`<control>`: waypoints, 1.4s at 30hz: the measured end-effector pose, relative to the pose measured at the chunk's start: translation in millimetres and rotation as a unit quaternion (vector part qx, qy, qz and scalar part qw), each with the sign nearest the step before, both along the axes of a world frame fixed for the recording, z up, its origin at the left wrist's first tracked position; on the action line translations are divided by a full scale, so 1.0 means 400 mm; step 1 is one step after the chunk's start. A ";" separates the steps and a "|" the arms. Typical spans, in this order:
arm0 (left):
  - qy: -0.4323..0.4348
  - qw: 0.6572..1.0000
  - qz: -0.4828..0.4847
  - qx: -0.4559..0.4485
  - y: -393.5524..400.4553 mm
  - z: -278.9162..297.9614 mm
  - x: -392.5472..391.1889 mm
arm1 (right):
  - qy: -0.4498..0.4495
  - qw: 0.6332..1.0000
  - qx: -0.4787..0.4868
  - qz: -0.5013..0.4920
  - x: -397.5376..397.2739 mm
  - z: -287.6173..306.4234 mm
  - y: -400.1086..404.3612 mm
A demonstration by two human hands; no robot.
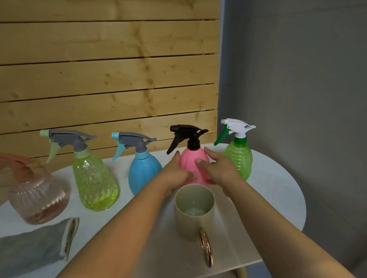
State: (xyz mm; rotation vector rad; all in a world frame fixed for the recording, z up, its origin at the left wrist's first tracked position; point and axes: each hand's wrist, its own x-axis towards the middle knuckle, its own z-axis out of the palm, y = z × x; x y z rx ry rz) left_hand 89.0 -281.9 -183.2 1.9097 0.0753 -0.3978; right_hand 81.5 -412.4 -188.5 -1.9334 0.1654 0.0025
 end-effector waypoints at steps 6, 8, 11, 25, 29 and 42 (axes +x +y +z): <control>-0.148 0.965 0.078 0.202 -0.012 0.045 -0.069 | -0.014 0.993 -0.025 -0.118 -0.055 -0.006 -0.042; -0.196 0.955 0.091 0.204 -0.025 0.057 -0.102 | -0.013 0.986 -0.048 -0.159 -0.072 -0.001 -0.065; -0.225 0.949 0.058 0.212 -0.060 0.072 -0.122 | -0.046 0.971 -0.068 -0.224 -0.075 -0.006 -0.092; -0.316 0.921 0.055 0.220 -0.153 0.042 -0.111 | -0.054 0.974 -0.124 -0.184 0.019 -0.068 -0.143; -0.318 0.930 0.064 0.173 -0.141 0.085 -0.139 | -0.075 0.966 -0.125 -0.214 -0.056 -0.033 -0.138; -0.399 0.914 0.072 -0.023 0.089 0.208 -0.479 | -0.061 0.973 0.190 0.116 -0.482 0.182 0.019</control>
